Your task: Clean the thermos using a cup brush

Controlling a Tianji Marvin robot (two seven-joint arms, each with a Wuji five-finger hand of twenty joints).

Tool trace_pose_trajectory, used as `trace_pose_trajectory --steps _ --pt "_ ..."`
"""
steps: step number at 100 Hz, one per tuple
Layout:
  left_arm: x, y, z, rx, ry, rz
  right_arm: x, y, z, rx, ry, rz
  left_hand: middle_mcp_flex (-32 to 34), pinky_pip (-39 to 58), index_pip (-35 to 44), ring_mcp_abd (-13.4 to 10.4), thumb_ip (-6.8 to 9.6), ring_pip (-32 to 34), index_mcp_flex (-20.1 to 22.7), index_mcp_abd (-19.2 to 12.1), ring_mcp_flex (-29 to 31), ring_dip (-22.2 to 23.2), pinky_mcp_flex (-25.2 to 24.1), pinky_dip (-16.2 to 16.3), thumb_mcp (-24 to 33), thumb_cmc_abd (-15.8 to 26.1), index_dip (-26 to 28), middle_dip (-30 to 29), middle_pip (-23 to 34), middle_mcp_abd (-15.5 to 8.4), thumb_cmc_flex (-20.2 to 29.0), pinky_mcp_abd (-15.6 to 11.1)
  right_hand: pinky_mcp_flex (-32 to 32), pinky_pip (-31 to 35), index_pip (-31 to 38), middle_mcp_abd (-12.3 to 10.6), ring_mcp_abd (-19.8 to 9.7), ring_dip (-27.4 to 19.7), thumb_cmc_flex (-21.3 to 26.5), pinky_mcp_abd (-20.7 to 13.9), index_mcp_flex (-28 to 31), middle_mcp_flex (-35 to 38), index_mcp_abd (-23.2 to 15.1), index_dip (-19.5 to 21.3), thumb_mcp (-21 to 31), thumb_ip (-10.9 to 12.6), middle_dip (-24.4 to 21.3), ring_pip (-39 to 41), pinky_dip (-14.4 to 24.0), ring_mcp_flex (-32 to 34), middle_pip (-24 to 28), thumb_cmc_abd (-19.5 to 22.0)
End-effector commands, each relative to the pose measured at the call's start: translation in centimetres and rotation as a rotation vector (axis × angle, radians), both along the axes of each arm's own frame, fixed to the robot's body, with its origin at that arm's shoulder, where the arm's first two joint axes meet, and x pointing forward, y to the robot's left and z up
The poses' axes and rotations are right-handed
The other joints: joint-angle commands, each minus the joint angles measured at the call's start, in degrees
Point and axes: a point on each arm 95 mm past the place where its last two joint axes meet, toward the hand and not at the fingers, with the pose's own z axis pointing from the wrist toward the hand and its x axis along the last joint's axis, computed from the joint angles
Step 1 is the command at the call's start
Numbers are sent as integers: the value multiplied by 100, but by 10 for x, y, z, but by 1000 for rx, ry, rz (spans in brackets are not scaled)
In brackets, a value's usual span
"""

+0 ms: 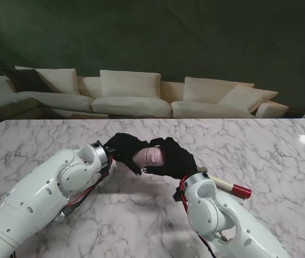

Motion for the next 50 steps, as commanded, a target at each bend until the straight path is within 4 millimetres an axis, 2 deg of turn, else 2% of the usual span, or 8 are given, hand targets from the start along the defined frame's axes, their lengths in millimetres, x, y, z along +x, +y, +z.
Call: trace_pose_trajectory --steps 1,6,13,15,17,22,33,50 --pt "1 -3 5 -4 -3 -5 -1 5 -3 14 0 3 590 205 914 39 423 473 622 -934 320 108 72 154 3252 1353 294 278 770 -386 1104 -270 282 285 571 -59 -256 113 79 -423 374 137 -251 301 1032 75 218 235 110 271 325 -303" --pt "1 -2 5 -6 -3 -4 0 5 -2 22 -9 0 589 205 914 40 422 473 625 -934 322 108 71 155 3254 1355 293 276 771 -384 1108 -268 359 400 709 -113 -393 189 132 -550 580 275 -363 354 1957 -10 311 428 151 328 406 -303" --pt "1 -2 5 -4 -5 -5 0 5 -1 41 -20 -5 591 207 917 49 420 476 630 -935 327 109 69 156 3252 1351 294 274 775 -374 1106 -264 335 509 821 -181 -536 290 525 -678 909 427 -489 367 2456 -44 385 673 215 269 452 -53" --pt "1 -2 5 -3 -4 -6 0 5 0 47 -24 -6 599 211 919 47 419 478 632 -935 329 110 76 158 3252 1350 295 276 781 -393 1104 -266 279 547 840 -201 -576 321 744 -726 1032 452 -533 211 2492 -202 405 761 256 214 441 18" --pt "1 -2 5 -1 -4 -7 0 4 1 51 -29 -7 600 213 920 44 419 479 632 -935 330 110 79 158 3253 1352 296 276 782 -399 1105 -270 238 562 1012 -206 -608 323 925 -753 1071 459 -587 -125 2515 -345 429 811 306 167 429 55" --pt "0 -3 5 4 -2 -11 0 3 2 57 -48 -8 596 214 922 42 418 479 633 -939 328 111 78 159 3251 1351 297 274 781 -392 1102 -271 135 701 1310 -320 -684 389 1330 -841 1287 595 -775 -479 2496 -581 412 996 405 87 353 160" --pt "0 -4 3 8 16 -19 1 0 6 54 -98 -6 606 215 924 35 417 479 646 -948 328 111 76 160 3251 1340 293 272 785 -390 1098 -269 73 1194 1410 -568 -668 504 1747 -720 1619 1202 -980 -787 2572 -561 296 1361 563 119 190 498" --pt "-1 -6 -1 22 28 -27 2 -4 10 52 -136 7 611 216 924 36 414 482 647 -949 337 112 75 163 3256 1344 292 273 788 -403 1093 -266 365 1543 1377 -799 -801 530 2076 -800 2190 1902 -1133 -793 2674 -705 366 1560 411 441 14 366"
